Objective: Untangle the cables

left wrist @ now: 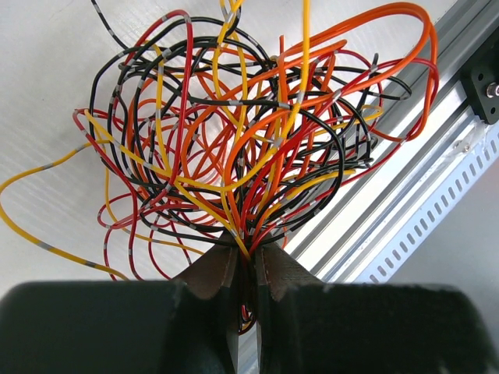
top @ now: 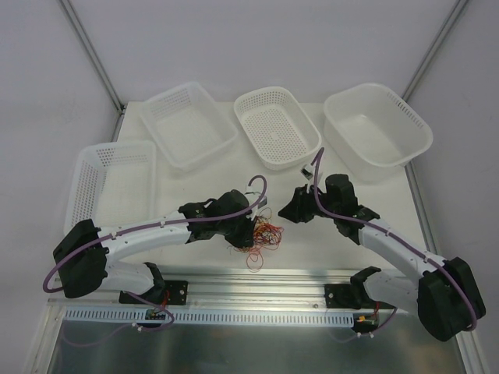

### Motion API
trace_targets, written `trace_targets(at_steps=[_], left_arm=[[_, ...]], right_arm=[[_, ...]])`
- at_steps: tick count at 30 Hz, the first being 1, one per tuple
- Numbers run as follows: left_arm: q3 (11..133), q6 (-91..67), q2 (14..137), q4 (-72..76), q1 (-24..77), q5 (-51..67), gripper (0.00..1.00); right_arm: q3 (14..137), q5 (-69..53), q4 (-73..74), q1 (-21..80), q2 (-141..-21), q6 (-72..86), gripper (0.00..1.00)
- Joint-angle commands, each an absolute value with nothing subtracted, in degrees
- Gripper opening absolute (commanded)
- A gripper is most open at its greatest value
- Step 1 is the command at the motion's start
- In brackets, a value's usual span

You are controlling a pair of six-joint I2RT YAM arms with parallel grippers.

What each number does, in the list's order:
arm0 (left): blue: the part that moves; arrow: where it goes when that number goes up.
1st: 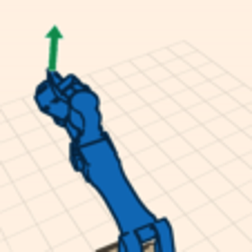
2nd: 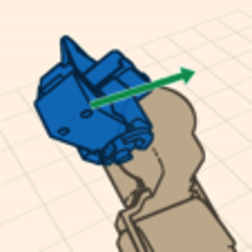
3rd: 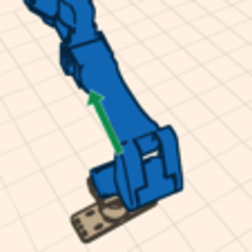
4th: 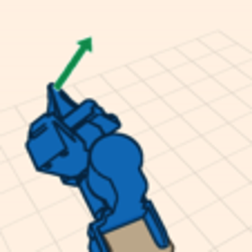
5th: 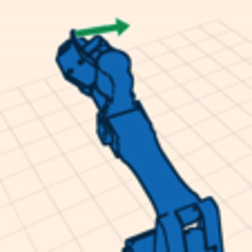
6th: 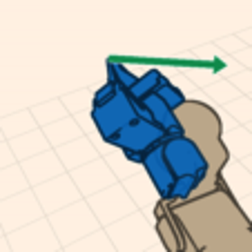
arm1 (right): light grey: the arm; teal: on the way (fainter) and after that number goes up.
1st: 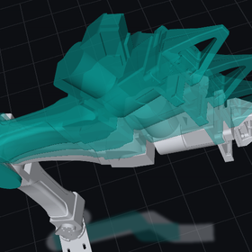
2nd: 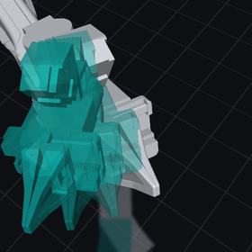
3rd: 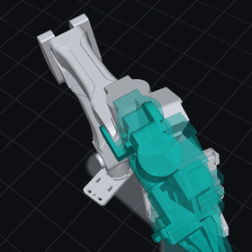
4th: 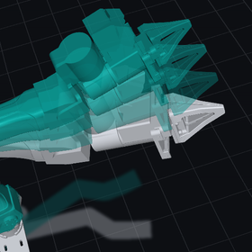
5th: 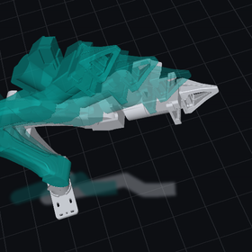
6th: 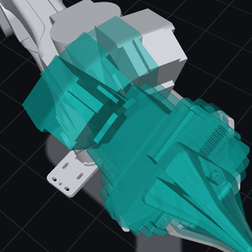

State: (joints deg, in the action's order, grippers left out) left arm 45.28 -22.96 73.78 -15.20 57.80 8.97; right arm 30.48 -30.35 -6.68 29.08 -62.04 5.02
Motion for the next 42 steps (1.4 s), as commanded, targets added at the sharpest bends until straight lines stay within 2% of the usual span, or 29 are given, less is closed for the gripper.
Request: trace_targets(at_steps=[1, 2, 3, 6, 13, 19, 30, 35, 39, 42], left_arm=[[47.0, -21.2, 72.8, -13.1, 58.3, 8.7, 0.01], [46.9, -21.3, 72.8, -13.0, 58.3, 8.4, 0.02], [46.7, -21.5, 72.9, -13.0, 58.3, 6.9, 0.02], [45.9, -24.1, 73.6, -13.4, 58.1, 3.1, 0.05], [44.4, -32.2, 76.2, -15.6, 54.5, -1.2, 0.09], [42.8, -37.3, 78.7, -17.5, 48.6, -1.7, 0.11], [41.2, -35.4, 79.3, -21.5, 38.5, -3.2, 0.11], [41.0, -31.2, 75.5, -23.6, 38.1, -6.1, 0.17], [40.2, -29.4, 69.3, -26.0, 37.9, -9.7, 0.27], [39.8, -30.4, 67.0, -28.3, 36.9, -11.6, 0.29]], right_arm=[[31.5, -33.4, -11.4, 29.6, -62.3, 3.4, 0.31], [31.8, -33.2, -10.0, 29.6, -62.1, 3.0, 0.24], [32.3, -32.1, -8.8, 29.6, -61.8, 1.8, 0.13], [35.2, -26.7, -1.6, 29.5, -59.2, -1.5, 0.01], [46.3, -10.8, 18.8, 29.5, -50.4, -7.0, 0.01], [57.9, 3.1, 30.7, 29.4, -45.5, -8.6, 0.01], [76.6, 23.0, 42.3, 28.7, -42.2, -13.8, 0.01], [85.8, 27.6, 43.9, 28.1, -44.9, -16.3, 0.01], [89.7, 28.4, 44.1, 27.9, -47.8, -17.1, 0.01], [91.7, 28.1, 44.0, 27.8, -49.4, -17.2, 0.01]])
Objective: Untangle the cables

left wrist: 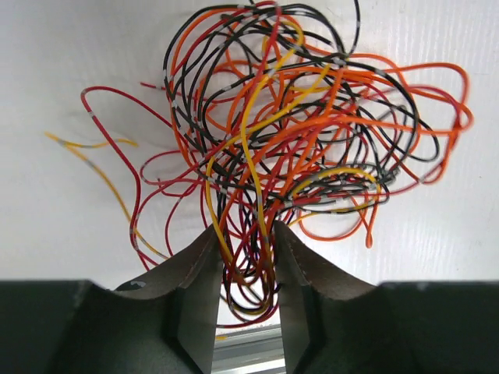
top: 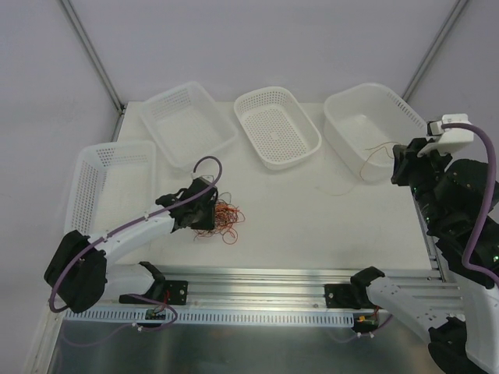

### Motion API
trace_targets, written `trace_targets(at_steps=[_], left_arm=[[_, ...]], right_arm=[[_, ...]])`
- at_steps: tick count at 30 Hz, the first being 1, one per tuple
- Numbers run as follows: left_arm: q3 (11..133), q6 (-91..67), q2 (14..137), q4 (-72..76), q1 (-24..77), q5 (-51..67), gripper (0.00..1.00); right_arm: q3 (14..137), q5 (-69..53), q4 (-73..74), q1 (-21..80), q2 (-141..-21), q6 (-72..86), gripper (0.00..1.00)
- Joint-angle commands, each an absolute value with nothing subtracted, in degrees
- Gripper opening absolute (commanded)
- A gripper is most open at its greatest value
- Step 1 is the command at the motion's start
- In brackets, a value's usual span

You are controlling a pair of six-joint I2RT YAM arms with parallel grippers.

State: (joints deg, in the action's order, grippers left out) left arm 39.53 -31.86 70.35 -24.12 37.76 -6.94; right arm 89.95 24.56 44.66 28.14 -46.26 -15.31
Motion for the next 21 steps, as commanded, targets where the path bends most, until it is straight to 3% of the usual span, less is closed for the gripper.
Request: trace_targets(at_steps=[1, 10, 14, 16, 17, 21], left_arm=[[39.6, -30.6, 66.5, -28.8, 36.7, -11.9, 0.32], [42.7, -30.8, 69.1, -30.6, 34.7, -9.3, 0.41], [47.3, -28.4, 67.4, -30.8, 34.7, -5.5, 0.68], [50.0, -26.6, 66.4, -31.4, 34.6, -4.1, 0.77], [51.0, -25.9, 65.6, -31.7, 34.6, -3.8, 0.87], [54.6, -21.9, 63.7, -33.0, 34.3, -3.0, 0.99]], right_arm=[[92.7, 28.6, 43.9, 27.8, -49.7, -17.4, 0.01], [97.5, 29.1, 44.2, 26.7, -53.9, -19.4, 0.01], [98.0, 30.2, 42.5, 25.2, -56.0, -20.0, 0.01], [98.4, 30.1, 39.6, 24.2, -57.4, -20.0, 0.01], [98.9, 29.4, 38.7, 23.6, -58.1, -20.1, 0.01], [104.5, 26.9, 35.3, 19.7, -63.1, -19.1, 0.01]])
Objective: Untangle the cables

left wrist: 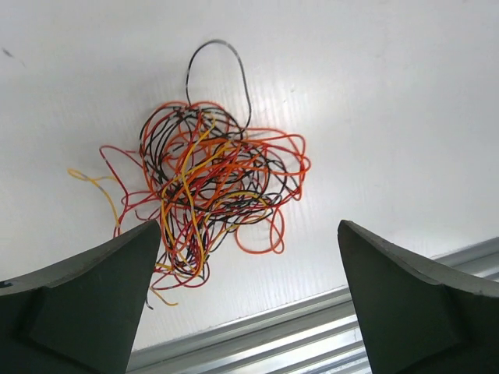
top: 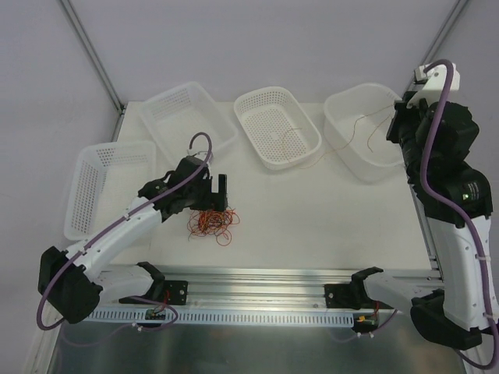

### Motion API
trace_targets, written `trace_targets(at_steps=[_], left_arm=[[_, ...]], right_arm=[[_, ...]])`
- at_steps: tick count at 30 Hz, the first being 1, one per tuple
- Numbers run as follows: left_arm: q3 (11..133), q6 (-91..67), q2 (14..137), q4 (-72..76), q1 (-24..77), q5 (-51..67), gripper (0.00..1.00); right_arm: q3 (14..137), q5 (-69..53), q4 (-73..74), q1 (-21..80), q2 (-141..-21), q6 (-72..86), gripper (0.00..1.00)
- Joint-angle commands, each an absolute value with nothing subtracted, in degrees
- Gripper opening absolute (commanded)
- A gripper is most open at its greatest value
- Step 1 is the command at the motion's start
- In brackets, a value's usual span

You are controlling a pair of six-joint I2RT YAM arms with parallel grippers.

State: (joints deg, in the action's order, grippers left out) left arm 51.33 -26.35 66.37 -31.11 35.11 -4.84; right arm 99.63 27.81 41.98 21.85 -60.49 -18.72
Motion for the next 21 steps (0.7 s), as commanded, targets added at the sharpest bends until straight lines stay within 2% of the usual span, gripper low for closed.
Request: trace_targets(at_steps=[1, 9, 17, 21], left_arm=[[55.5, -21.2, 63.4, -33.3, 34.1, -3.4, 0.99], [55.1, -15.4, 59.1, -33.3, 32.4, -11.2, 0.99], [50.4, -14.6, 55.3, -32.3, 32.4, -15.1, 0.99], [49.9, -14.4, 56.0, -32.3, 32.4, -15.1, 0.99]], right_arm=[[105.4, 26.7, 34.2, 19.2, -64.0, -19.0, 0.01], [116.0, 24.2, 23.7, 12.2, -76.5, -19.8, 0.01], [119.4, 20.7, 17.8, 2.8, -85.2, -20.3, 0.01], [117.3, 17.1, 16.4, -1.1, -88.5, -18.5, 0.01]])
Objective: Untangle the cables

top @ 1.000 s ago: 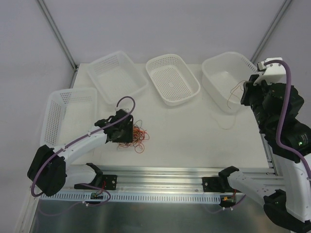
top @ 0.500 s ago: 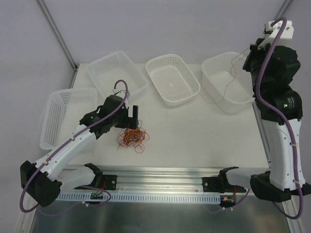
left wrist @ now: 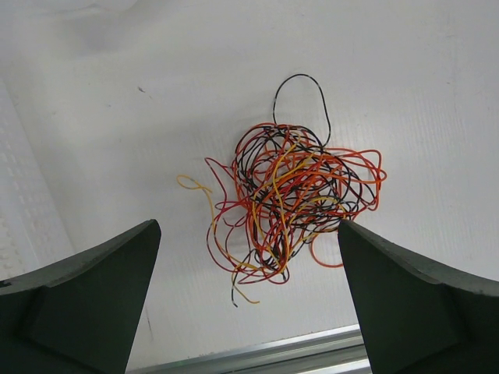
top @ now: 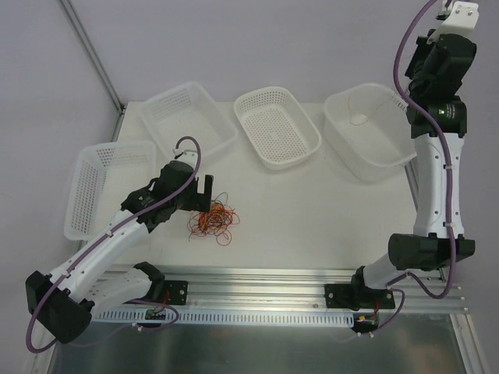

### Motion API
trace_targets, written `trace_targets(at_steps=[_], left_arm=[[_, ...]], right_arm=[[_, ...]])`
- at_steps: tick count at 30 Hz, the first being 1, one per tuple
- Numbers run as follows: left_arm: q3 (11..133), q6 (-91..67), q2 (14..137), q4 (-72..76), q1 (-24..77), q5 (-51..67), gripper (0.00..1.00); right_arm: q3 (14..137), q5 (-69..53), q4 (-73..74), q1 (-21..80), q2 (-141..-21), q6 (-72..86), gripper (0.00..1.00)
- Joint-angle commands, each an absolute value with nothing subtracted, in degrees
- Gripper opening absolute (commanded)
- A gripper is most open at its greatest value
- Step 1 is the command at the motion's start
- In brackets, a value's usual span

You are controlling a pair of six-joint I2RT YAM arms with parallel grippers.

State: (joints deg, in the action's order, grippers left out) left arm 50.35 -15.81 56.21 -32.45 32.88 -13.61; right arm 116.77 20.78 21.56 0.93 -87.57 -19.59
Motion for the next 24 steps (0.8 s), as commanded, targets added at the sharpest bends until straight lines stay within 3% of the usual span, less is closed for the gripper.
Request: trace_targets(at_steps=[1, 5, 8, 9, 12, 15, 24], left_arm=[[50.1, -14.3, 56.2, -32.3, 32.3, -14.8, 0.99], [50.0, -14.3, 56.8, -32.3, 32.4, -14.1, 0.99], [49.9, -14.3, 57.1, -32.3, 32.3, -13.9, 0.99], [49.8, -14.2, 57.2, -32.3, 32.4, -14.1, 0.99], [49.7, -14.2, 57.5, -32.3, 32.4, -14.0, 0.99], [49.8, -14.3, 58.1, -32.3, 32.3, -12.6, 0.99], [50.1, -14.3, 61.1, -32.3, 32.3, -8.6, 0.99]], right_arm=[[116.1, 16.9, 16.1, -1.5, -89.0, -18.1, 0.01], [108.5, 17.9, 15.6, -3.3, -93.1, -16.4, 0.04], [106.2, 18.6, 16.9, -3.9, -95.4, -14.9, 0.38], [106.2, 19.2, 18.8, -4.1, -97.0, -14.4, 0.61], [106.5, 20.0, 22.8, -4.1, -98.1, -12.4, 0.9], [106.3, 17.3, 26.0, -4.0, -97.1, -9.8, 0.98], [92.9, 2.9, 31.9, 3.2, -84.7, -5.6, 1.0]])
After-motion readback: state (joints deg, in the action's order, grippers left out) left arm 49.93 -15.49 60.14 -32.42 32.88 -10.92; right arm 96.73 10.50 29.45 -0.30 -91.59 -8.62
